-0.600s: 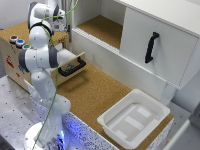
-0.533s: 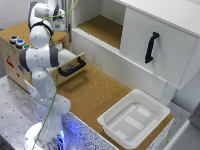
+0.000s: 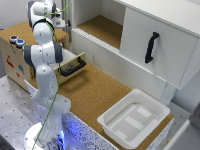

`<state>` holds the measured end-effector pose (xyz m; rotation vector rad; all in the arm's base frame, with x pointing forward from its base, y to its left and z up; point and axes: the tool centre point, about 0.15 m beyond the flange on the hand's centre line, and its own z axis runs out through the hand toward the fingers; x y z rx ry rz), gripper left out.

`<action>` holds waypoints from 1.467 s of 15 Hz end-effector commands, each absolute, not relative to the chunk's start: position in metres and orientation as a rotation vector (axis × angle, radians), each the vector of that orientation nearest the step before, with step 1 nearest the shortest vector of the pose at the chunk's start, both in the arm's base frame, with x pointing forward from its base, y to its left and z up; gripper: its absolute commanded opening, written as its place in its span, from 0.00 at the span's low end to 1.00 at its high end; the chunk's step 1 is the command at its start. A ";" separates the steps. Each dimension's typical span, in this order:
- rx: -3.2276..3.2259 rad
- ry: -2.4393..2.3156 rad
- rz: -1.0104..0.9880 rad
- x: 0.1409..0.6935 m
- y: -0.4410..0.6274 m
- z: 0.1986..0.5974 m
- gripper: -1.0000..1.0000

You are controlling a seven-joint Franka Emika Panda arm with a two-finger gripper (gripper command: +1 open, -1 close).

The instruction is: Put the grasped purple block on top of the yellow block

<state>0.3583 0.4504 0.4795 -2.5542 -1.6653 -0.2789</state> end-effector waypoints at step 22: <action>-2.664 -1.136 -0.125 0.289 0.388 0.533 1.00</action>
